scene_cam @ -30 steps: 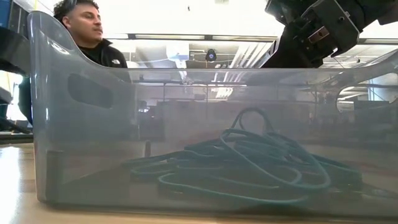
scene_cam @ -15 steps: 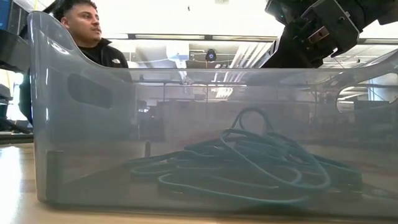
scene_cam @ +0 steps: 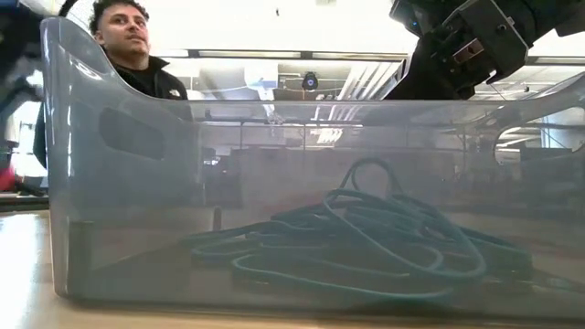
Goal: Sort rubber bands into baskets
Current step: Put the red rubber band into the transparent bin
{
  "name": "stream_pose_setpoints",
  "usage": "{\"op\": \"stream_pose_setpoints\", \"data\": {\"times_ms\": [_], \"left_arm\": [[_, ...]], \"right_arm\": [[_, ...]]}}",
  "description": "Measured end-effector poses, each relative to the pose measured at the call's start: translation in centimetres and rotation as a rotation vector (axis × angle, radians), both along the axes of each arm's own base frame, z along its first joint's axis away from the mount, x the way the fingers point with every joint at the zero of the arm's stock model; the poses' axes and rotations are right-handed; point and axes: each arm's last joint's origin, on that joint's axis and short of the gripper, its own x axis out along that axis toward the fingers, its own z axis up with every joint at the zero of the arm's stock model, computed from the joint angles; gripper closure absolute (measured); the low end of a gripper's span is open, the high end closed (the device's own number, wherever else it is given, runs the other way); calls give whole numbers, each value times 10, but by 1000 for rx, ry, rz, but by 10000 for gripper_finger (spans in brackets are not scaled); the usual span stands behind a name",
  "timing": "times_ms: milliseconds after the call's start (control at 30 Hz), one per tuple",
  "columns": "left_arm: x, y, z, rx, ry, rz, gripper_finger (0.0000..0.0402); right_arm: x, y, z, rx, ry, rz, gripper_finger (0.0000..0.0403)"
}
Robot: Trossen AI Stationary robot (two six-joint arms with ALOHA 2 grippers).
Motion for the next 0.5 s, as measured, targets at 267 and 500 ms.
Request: {"op": "stream_pose_setpoints", "data": {"times_ms": [267,500], "left_arm": [[25,36,34,109,-162,-16,401],[60,78,56,279,-230,-85,401]], "right_arm": [[0,0,0,0,0,0,402],[0,0,0,7,-1,-5,402]]}}
